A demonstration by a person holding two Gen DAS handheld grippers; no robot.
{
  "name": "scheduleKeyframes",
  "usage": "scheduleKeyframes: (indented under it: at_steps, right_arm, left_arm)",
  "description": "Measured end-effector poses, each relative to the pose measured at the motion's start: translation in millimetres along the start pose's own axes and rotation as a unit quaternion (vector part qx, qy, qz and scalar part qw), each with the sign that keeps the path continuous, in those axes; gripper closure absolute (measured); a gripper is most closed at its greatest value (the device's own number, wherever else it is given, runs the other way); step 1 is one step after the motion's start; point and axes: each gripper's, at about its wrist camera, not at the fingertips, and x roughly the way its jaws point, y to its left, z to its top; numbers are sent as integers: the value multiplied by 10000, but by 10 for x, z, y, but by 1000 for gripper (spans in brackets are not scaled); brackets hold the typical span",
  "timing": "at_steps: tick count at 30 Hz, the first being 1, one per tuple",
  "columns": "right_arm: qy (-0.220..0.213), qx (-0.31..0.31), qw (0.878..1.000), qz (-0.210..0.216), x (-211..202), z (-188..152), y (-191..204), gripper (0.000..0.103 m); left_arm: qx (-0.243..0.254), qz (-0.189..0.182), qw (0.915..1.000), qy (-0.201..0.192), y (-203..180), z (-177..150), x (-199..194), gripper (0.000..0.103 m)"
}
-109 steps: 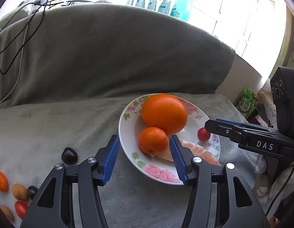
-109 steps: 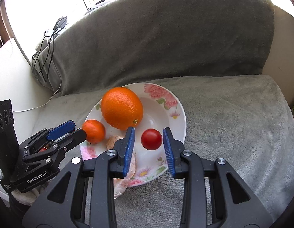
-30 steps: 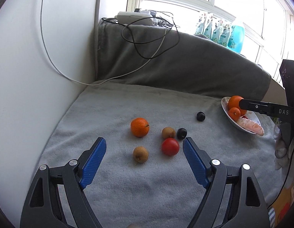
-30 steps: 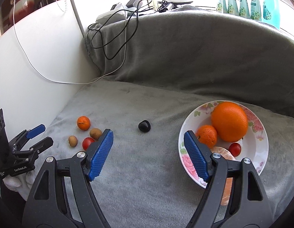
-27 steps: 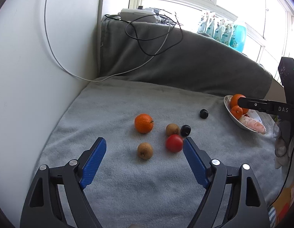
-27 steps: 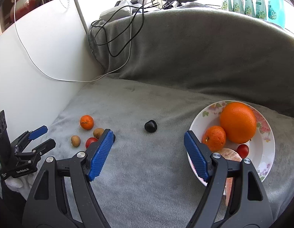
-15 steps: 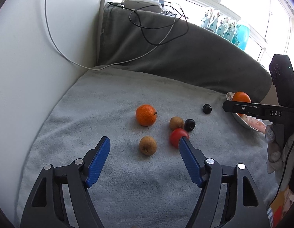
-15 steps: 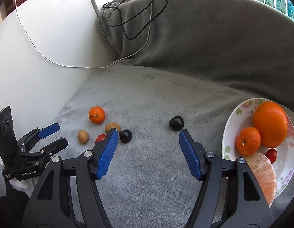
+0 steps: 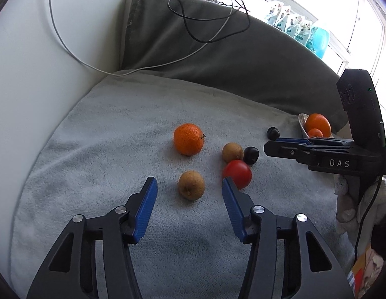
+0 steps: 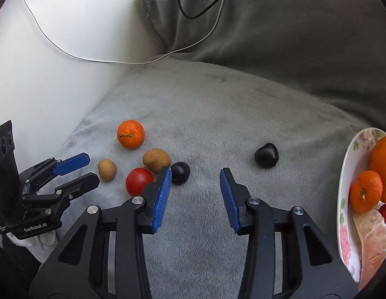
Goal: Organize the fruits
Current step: 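Close the right tool on the small dark cherry while the left tool closes on the kiwi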
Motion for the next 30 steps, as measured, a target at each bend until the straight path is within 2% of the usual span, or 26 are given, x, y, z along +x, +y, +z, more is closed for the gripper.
scheduleKeyframes:
  at_steps: [8,12,19,26,30]
  right_arm:
    - [39,-96,9999,-21,148,25,67,64]
    - [86,-133,9999,-9,200,24,86,72]
    - [72,-327,9994,-73,243,6,178,74]
    - [87,-380,9992,-71,271,3,220,76]
    - [97,-380,9992,-22,253,-1,212,83]
  left_arm:
    - [-2,-30,10000,52,18,23,40,55]
    - [-21,-54,10000,76,33,30,46,56]
    - [-71,-76,9998,155,55,34,117,57]
    - [-69,-86,9997,226,62,33,148,64]
    - [-84,-87,9996,266,91,26,159,70]
